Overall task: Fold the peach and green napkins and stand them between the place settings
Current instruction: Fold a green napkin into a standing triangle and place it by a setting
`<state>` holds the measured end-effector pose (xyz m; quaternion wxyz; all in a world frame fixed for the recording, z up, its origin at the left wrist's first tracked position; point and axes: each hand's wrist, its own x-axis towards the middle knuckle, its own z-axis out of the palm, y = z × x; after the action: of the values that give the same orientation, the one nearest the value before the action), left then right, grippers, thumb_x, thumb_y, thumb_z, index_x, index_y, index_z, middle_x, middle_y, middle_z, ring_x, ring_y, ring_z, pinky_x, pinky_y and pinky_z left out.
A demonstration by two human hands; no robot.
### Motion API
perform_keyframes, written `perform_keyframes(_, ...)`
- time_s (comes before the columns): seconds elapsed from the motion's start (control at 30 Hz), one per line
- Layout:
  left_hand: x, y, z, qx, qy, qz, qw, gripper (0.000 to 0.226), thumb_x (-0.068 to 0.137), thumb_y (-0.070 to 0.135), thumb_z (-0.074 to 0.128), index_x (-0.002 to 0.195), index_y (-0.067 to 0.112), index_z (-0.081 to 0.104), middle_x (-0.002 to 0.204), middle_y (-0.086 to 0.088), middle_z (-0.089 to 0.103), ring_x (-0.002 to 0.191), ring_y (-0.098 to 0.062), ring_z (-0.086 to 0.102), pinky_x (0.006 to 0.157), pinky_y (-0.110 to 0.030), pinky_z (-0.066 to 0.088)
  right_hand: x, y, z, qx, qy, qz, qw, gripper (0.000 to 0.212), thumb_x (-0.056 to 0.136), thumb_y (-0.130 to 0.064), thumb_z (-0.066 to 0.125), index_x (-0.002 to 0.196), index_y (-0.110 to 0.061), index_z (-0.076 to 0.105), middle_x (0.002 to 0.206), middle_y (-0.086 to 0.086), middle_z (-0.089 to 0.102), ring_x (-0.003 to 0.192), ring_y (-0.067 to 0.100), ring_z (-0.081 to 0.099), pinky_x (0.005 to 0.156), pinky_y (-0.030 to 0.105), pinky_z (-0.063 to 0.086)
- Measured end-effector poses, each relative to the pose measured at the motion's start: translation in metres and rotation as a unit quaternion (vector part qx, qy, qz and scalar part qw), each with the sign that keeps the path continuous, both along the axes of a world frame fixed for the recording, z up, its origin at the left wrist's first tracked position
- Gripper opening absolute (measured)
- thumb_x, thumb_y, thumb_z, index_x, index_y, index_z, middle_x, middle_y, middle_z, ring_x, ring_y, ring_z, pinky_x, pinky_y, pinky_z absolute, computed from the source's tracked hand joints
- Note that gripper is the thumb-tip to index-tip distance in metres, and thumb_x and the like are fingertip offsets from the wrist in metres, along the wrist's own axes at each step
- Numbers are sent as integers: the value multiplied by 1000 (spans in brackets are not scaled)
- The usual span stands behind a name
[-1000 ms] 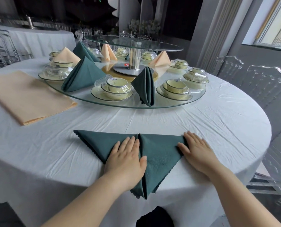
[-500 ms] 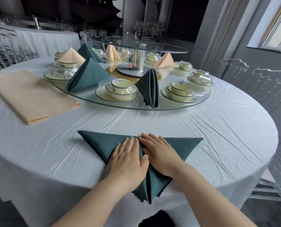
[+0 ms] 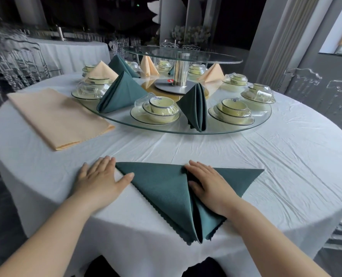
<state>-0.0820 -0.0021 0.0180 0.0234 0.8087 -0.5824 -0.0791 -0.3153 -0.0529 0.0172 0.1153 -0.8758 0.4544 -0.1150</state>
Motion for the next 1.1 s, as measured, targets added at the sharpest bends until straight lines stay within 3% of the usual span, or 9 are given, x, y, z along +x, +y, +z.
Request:
perform_keyframes(0.13,5,-15,10,-147,139,-64,977,47,97,32,35,141,15,31,151,2,24,139,-13,20,110,-25,10,-13,-2,19,39,-151,-61,986,43,93,-18,49,134,-18,41,137,-3,44,130,11,35,92,5,19)
perform_keyframes(0.23,2,-31,21,-141,257,-107,950,32,93,19,51,124,14,55,130,0,52,118,-15,47,94,-19,30,-30,-19,33,27,-41,-115,992,36,90,-15,51,126,-19,51,129,-4,52,123,15,43,96,18,28)
perform_keyframes(0.47,-6,-60,48,117,110,-171,972,38,81,25,67,116,21,52,95,11,46,94,-10,47,74,-18,40,-35,-46,53,157,137,-92,974,37,81,-20,63,117,-19,55,104,-3,53,90,14,49,73,24,41)
perform_keyframes(0.6,-11,-63,53,156,67,-194,966,26,79,25,68,102,23,55,83,12,46,87,-13,49,77,-25,42,-26,-51,57,166,203,-61,963,13,79,-21,64,85,-22,53,82,-6,47,84,18,47,62,25,36)
perform_keyframes(0.7,-13,-59,52,136,70,-217,964,8,80,19,65,85,16,59,70,6,48,64,-9,45,58,-22,36,-22,-51,60,150,210,-54,965,13,80,-19,63,78,-20,50,82,-2,49,81,19,46,65,26,36)
perform_keyframes(0.9,-5,-55,87,-137,49,-159,976,23,78,16,64,66,27,48,62,11,43,70,-18,46,60,-25,32,-16,-50,102,-57,70,-87,992,15,81,-7,55,78,-17,45,82,3,48,78,19,43,51,22,30)
perform_keyframes(0.97,0,-55,105,-296,56,-146,942,16,78,15,63,69,25,55,65,6,43,79,-26,49,64,-28,33,-13,-49,120,-140,-9,-102,985,16,82,-5,53,81,-18,44,85,2,47,79,18,41,56,29,29)
perform_keyframes(1.03,10,-50,117,-459,35,-164,872,9,75,16,58,74,12,66,72,-4,51,82,-29,50,66,-33,36,-11,-45,132,-224,-77,-96,967,15,84,-6,52,83,-18,44,86,-1,44,82,16,38,64,27,26)
perform_keyframes(1.1,18,-43,117,-528,-3,-198,826,17,73,14,54,76,4,68,80,-15,59,84,-26,47,67,-36,39,-11,-39,132,-297,-100,-74,947,11,83,-4,54,83,-14,49,85,1,44,83,17,37,68,24,23)
